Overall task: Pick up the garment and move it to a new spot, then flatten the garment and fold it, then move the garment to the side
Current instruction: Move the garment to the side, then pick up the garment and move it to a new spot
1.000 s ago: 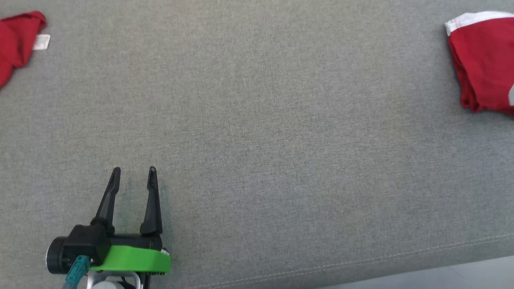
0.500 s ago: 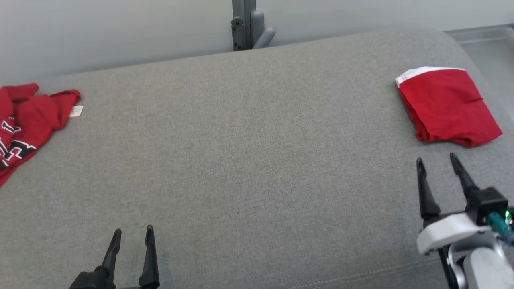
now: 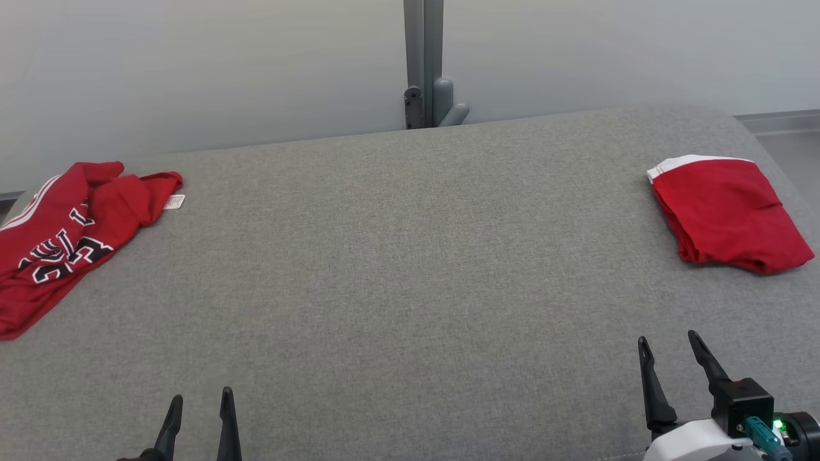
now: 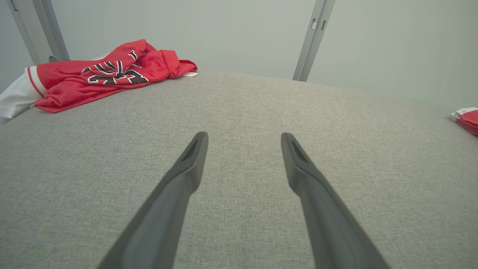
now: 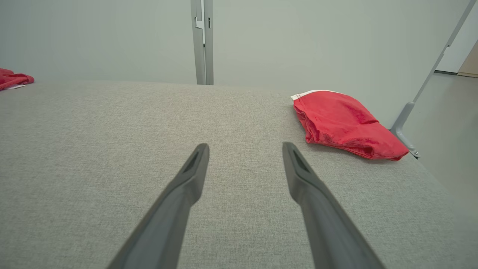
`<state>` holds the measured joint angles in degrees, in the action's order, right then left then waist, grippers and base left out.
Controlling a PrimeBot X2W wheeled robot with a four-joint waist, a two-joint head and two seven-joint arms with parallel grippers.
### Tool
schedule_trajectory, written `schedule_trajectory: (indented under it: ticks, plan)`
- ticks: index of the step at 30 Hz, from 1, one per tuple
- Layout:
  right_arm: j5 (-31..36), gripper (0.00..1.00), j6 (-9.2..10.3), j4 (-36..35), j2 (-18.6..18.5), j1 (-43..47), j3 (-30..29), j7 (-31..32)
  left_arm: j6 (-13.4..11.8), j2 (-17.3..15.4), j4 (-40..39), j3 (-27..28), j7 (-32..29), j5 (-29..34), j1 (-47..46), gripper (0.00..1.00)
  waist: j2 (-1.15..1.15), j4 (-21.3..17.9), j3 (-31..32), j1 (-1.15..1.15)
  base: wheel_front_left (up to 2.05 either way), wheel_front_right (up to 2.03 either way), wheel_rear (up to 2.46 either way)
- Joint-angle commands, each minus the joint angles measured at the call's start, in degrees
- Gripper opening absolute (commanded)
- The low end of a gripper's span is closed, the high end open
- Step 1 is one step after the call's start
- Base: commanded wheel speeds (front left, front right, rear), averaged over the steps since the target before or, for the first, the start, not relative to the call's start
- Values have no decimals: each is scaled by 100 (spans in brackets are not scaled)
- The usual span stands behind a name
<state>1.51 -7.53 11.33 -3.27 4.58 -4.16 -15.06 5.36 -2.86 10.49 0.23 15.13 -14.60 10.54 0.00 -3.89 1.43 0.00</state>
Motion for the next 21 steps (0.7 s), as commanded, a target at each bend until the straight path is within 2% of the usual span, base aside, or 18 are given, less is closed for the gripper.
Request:
schedule_trajectory:
  ticks: [1, 12, 16, 21]
  plan:
    - [43, 100, 10, 25, 18, 99, 6, -16, 6, -8, 5, 4, 1, -38, 45, 100, 0, 84, 37, 0, 0, 0, 0]
    - [-18, 100, 10, -38, 35, 68, 15, -16, 20, -8, 28, -90, 1, -10, -49, 100, 0, 195, -36, 0, 0, 0, 0]
    - [-91, 100, 9, -149, 35, 171, 190, -16, -5, -8, 18, -71, 0, 21, -148, 100, 0, 444, -25, 0, 0, 0, 0]
    - [-179, 100, 10, -301, 31, 227, 573, -16, -3, -8, 16, -89, 1, 52, -102, 100, 0, 995, 6, 0, 0, 0, 0]
